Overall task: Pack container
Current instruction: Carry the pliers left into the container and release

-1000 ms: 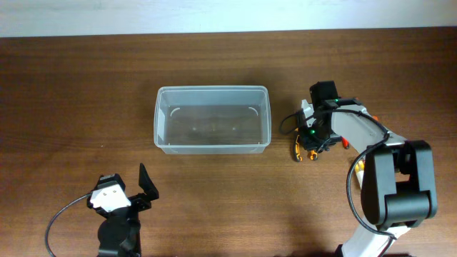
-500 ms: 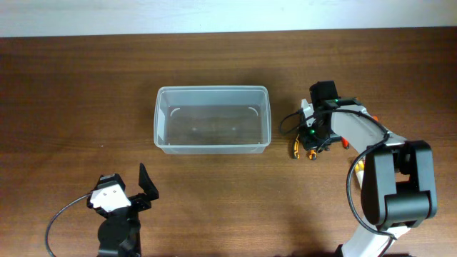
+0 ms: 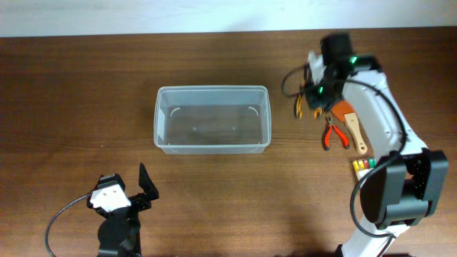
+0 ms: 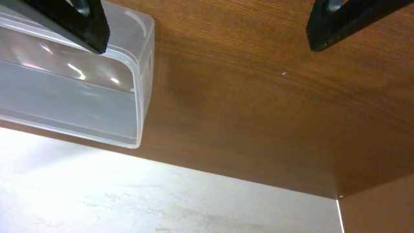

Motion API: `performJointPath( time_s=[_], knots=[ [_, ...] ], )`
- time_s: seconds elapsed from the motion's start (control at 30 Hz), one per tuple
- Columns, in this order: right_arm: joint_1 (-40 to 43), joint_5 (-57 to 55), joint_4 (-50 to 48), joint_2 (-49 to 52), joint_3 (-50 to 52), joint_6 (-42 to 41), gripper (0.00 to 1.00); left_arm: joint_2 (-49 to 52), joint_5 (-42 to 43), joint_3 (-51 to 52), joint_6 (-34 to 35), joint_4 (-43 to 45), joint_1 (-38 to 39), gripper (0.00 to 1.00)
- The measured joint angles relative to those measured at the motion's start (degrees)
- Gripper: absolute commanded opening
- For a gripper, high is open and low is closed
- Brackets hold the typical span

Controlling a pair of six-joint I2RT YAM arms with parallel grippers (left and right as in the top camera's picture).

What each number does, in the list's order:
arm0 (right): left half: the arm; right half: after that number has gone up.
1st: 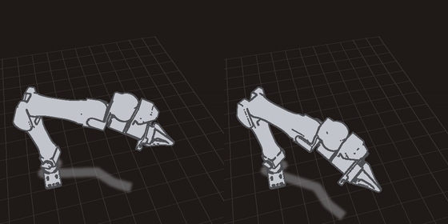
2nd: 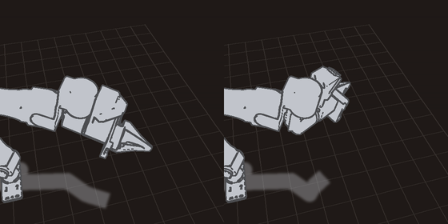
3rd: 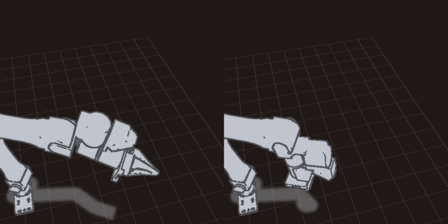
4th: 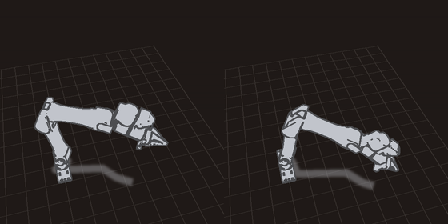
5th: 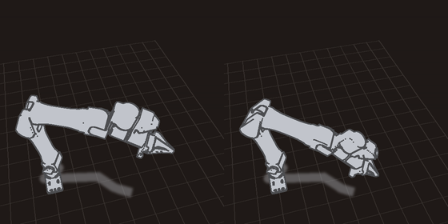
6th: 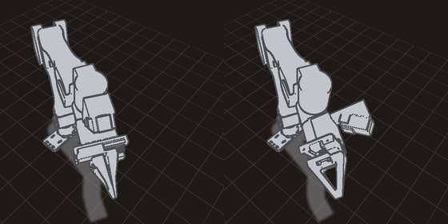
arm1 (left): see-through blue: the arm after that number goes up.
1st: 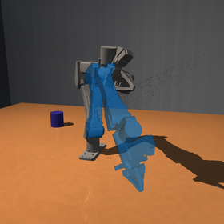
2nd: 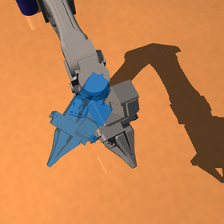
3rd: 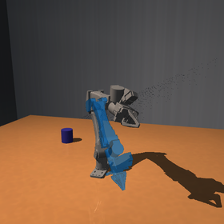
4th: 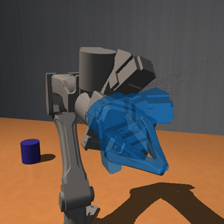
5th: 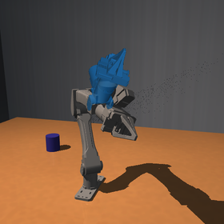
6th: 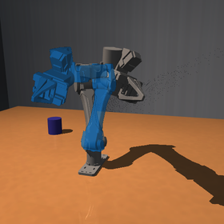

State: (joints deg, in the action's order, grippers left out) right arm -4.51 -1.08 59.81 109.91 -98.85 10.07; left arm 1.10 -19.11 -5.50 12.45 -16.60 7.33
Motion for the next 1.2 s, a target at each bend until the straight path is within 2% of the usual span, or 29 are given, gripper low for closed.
performJointPath(
  time_s=[0.2, 0.3, 0.6, 0.73, 0.93, 1.2],
  knots=[
    [-3.1, 4.0, 8.0, 0.0, -15.2, 10.4, 0.04, 0.0, 0.0, 0.0, 0.0, 0.0, 0.0, 0.99],
    [-6.3, 7.7, 10.6, 0.0, -18.4, 17.7, 0.04, 0.0, 0.0, 0.0, 0.0, 0.0, 0.0, 0.99],
    [-20.2, 14.3, 15.5, 0.0, -19.1, 40.2, 0.04, 0.0, 0.0, 0.0, 0.0, 0.0, 0.0, 0.99],
    [-25.3, 14.7, 15.0, 0.0, -19.1, 46.9, 0.04, 0.0, 0.0, 0.0, 0.0, 0.0, 0.0, 0.99],
    [-29.6, 12.1, 12.7, 2.1, -19.1, 51.1, 0.04, 0.0, 0.0, 0.0, 0.0, 0.0, 0.0, 0.99],
    [-30.1, 9.4, 9.9, 11.4, -19.1, 52.0, 0.04, 0.0, 0.0, 0.0, 0.0, 0.0, 0.0, 0.99]
  ],
)
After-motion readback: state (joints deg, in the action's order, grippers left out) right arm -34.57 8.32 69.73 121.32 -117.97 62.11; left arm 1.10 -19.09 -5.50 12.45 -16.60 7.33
